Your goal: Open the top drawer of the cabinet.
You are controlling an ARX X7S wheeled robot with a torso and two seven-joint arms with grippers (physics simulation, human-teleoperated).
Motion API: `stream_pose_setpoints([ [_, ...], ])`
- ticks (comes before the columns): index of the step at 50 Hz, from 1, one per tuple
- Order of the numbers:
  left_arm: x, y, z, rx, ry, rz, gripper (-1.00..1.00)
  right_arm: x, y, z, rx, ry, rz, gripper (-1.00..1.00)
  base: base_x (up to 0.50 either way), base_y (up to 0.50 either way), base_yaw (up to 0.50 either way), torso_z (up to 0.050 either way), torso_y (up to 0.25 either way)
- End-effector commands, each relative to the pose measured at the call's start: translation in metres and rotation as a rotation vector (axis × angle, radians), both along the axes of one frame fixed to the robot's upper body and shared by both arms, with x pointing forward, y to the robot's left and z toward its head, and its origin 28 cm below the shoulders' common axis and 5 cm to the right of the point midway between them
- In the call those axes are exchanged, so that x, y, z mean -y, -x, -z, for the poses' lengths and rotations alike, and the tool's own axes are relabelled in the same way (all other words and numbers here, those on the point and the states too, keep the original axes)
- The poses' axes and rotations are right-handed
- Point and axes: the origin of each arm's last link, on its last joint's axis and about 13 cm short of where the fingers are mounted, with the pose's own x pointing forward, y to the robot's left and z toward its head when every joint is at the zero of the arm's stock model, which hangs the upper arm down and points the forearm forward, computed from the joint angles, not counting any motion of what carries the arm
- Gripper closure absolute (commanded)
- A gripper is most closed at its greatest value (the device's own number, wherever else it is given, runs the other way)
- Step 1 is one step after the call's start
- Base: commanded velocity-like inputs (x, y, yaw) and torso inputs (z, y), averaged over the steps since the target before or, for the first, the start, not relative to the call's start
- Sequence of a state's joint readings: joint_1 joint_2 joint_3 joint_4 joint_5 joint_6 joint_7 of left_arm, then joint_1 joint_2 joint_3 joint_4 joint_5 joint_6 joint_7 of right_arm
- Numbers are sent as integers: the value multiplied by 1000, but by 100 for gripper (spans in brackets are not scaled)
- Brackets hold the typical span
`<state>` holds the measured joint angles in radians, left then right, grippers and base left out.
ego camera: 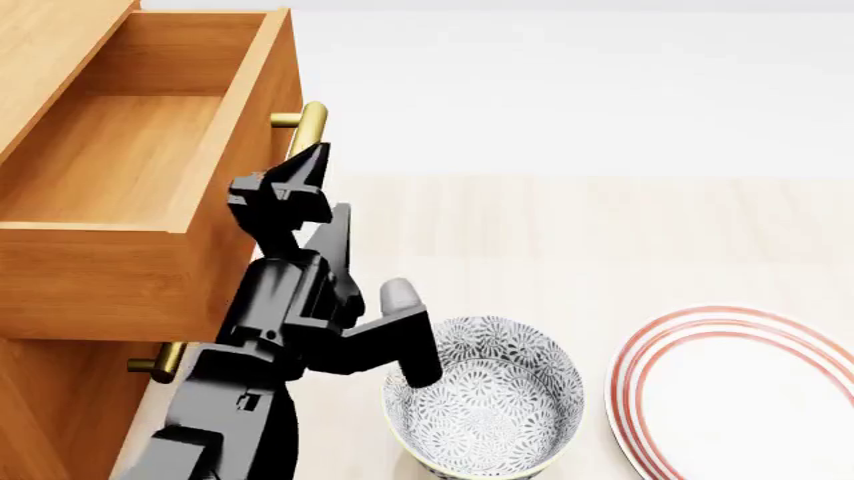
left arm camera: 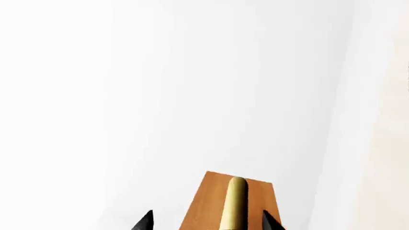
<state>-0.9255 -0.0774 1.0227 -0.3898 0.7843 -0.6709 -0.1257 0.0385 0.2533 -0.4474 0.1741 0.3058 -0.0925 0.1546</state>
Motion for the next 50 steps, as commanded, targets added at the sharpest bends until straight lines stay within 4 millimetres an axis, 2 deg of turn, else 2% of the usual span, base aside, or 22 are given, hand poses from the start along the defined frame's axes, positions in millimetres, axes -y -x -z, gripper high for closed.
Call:
stream_pose_setpoints([
  [1,24,29,-21,-10,225,145,-100,-1,1,2,-11,1,-10,-100,0,0,0,0,0],
  [5,34,49,-33,-42,348,216,-100,-1,1,3,-12,1,-13,-100,0,0,0,0,0],
  [8,39,59,-34,-84,424,255,-100,-1,1,3,-14,0,-16,-100,0,0,0,0,0],
  [9,41,65,-40,-101,499,263,-100,-1,2,3,-14,0,-17,-100,0,0,0,0,0],
  [11,40,70,-48,-158,583,264,-100,-1,2,3,-15,0,-18,-100,0,0,0,0,0],
  [18,37,83,-77,-167,804,263,-100,-1,3,3,-17,3,-23,-100,0,0,0,0,0],
  [23,31,81,-88,-264,906,254,-100,-2,3,6,-25,9,-26,-100,0,0,0,0,0],
  [29,16,65,-104,-239,976,191,-100,-3,4,6,-35,11,-31,-100,0,0,0,0,0],
  [36,8,58,-121,-229,1016,162,-100,-3,4,6,-41,10,-34,-100,0,0,0,0,0],
  [50,-1,31,-124,-318,1107,41,-100,-3,4,6,-45,8,-31,-100,0,0,0,0,0],
])
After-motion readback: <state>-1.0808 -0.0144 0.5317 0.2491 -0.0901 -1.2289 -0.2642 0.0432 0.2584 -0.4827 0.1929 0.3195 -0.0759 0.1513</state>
